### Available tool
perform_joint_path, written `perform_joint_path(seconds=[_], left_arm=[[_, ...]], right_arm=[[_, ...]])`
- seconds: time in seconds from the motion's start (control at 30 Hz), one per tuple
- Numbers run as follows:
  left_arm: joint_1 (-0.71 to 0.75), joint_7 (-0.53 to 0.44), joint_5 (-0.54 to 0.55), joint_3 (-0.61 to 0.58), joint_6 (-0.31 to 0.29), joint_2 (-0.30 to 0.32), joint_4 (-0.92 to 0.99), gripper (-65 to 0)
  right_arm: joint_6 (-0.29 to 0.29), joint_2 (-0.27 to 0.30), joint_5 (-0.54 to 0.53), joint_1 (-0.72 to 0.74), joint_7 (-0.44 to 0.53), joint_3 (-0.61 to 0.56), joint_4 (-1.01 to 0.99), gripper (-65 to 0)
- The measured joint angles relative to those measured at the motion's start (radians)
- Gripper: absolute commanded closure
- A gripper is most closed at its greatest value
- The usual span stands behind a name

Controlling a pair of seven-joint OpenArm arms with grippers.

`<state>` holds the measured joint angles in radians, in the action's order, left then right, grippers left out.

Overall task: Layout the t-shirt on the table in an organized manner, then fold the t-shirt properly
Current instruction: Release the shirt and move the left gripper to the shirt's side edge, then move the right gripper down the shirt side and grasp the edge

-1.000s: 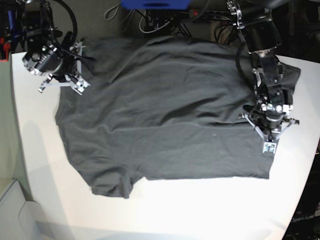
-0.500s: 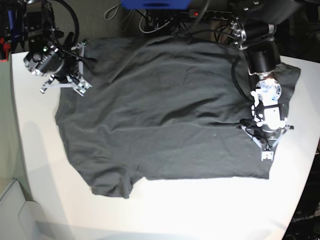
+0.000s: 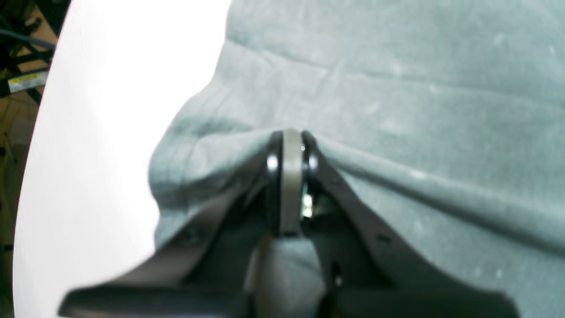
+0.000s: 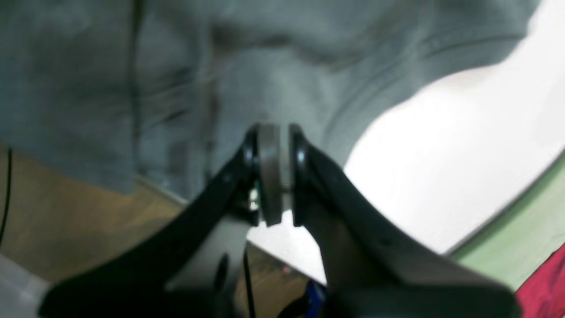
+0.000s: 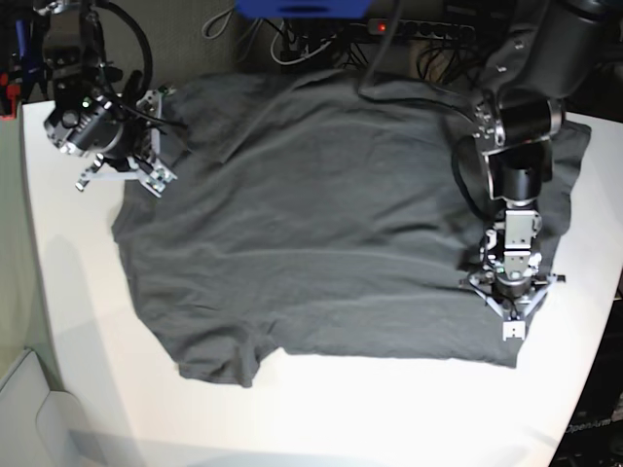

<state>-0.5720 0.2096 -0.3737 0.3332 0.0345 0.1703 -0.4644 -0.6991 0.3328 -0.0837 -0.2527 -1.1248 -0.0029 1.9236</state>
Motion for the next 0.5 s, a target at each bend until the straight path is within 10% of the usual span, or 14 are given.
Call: perform_joint_path(seconds=[0.5], left_arm=[[-0.08, -0.055, 0.0, -0.02, 0.045, -0.002, 0.13, -0.2]], right_arm=[[0.0, -0.071, -0.004, 0.251, -0.004, -0.001, -0.039, -1.9]])
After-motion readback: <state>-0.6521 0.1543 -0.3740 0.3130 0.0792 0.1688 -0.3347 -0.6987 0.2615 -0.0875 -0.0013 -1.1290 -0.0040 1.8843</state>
